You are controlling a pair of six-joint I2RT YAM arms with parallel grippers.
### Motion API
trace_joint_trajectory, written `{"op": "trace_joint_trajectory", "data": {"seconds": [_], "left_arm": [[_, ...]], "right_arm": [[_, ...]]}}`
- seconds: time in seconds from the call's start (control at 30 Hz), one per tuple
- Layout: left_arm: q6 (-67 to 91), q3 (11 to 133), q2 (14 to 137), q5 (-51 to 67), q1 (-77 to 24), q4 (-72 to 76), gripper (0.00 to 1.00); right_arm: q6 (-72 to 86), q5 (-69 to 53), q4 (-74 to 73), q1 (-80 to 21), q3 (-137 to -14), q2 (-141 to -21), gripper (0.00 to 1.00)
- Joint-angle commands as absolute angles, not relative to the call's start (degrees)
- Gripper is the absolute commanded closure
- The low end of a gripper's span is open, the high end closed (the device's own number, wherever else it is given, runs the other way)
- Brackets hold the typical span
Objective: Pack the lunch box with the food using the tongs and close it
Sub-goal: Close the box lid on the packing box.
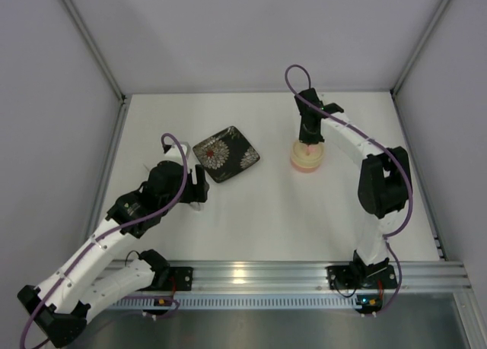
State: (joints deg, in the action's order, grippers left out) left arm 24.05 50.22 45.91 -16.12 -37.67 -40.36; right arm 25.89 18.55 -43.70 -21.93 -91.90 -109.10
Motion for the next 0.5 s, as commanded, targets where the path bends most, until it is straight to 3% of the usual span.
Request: {"op": "trace_joint_trajectory", "data": {"seconds": [0.0,0.47], "left_arm": [[23.6,50.2,45.8,-16.5,-37.9,-38.8,0.20],[23.7,50.2,45.8,-16.8,-37.9,-38.9,0.20]], "right_arm": [[25.2,19.6,-40.9,-20.9,-92.0,-109.5,1.00],[26.1,17.5,-36.4,-20.9,-85.3,-111.3,1.00]]}}
